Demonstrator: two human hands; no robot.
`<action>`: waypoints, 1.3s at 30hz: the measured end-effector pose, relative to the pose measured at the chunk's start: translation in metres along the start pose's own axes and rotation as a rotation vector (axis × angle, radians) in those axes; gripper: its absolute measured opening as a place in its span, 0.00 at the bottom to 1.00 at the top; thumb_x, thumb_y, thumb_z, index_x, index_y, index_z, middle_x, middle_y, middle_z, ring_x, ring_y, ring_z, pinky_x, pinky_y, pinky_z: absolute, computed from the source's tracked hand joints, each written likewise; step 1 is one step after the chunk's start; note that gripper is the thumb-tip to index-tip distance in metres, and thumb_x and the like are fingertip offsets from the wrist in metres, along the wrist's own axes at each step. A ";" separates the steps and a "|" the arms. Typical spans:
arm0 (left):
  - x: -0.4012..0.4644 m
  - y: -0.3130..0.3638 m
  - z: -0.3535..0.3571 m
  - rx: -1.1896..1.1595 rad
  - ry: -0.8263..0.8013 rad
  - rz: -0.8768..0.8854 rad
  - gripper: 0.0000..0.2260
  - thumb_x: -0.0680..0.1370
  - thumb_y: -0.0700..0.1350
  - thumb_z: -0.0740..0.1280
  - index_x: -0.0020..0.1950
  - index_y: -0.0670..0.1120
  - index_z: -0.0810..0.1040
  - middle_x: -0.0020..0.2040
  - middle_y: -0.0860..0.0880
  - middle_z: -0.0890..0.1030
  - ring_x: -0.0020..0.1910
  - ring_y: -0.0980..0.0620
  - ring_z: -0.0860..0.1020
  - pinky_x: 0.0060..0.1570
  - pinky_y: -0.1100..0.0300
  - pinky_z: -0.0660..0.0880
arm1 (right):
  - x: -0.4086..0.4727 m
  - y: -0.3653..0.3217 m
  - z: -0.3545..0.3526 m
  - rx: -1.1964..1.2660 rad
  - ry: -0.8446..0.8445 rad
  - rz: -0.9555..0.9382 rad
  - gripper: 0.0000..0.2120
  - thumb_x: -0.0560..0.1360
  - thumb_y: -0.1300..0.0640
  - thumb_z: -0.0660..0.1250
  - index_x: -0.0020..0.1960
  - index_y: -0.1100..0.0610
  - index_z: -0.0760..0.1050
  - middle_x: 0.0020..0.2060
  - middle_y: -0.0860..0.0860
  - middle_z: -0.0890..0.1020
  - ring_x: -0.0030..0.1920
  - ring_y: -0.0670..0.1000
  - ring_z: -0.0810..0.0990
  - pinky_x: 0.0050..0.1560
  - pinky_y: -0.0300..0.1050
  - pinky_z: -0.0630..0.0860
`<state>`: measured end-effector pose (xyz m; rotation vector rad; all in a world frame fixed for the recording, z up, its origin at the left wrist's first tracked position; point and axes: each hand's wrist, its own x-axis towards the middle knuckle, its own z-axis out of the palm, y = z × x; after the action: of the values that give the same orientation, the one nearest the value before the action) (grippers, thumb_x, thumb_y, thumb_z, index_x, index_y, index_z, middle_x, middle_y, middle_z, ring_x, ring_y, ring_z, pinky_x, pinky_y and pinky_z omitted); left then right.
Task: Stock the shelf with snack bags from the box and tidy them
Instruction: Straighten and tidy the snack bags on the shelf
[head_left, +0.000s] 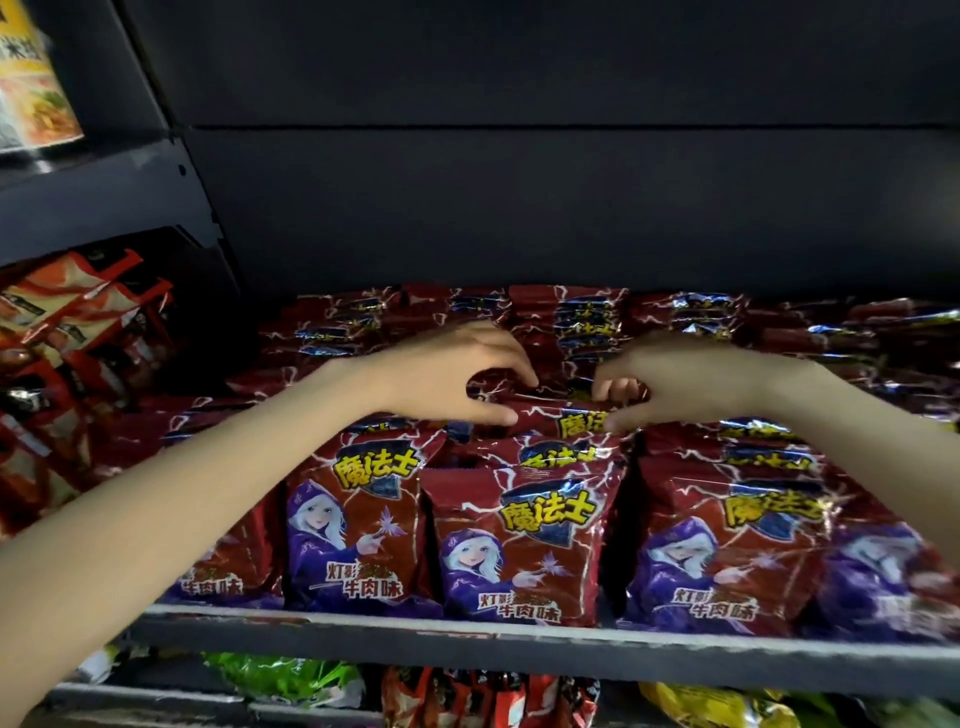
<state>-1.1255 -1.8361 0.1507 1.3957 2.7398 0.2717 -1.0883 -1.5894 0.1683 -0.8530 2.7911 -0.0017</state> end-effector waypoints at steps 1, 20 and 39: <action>0.006 0.001 0.001 0.005 -0.044 0.022 0.19 0.75 0.57 0.65 0.65 0.56 0.72 0.65 0.58 0.70 0.64 0.62 0.63 0.67 0.62 0.61 | -0.001 0.003 0.002 -0.029 0.020 -0.008 0.15 0.73 0.42 0.67 0.54 0.49 0.75 0.46 0.43 0.80 0.45 0.44 0.76 0.45 0.41 0.72; 0.029 -0.001 0.014 0.291 0.101 -0.110 0.09 0.75 0.59 0.64 0.45 0.57 0.68 0.46 0.60 0.70 0.50 0.58 0.69 0.57 0.57 0.67 | 0.001 0.014 0.008 -0.338 0.226 0.129 0.25 0.70 0.36 0.67 0.58 0.52 0.73 0.45 0.50 0.72 0.53 0.53 0.73 0.47 0.45 0.67; 0.037 0.024 0.016 0.137 -0.016 -0.143 0.23 0.73 0.59 0.67 0.67 0.59 0.67 0.57 0.56 0.76 0.40 0.63 0.72 0.40 0.65 0.69 | -0.012 0.037 0.011 0.299 0.340 0.088 0.14 0.71 0.45 0.70 0.52 0.52 0.77 0.43 0.45 0.79 0.44 0.44 0.77 0.45 0.35 0.72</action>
<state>-1.1263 -1.7899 0.1408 1.2139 2.8755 0.0671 -1.0965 -1.5513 0.1580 -0.7092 3.0217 -0.5860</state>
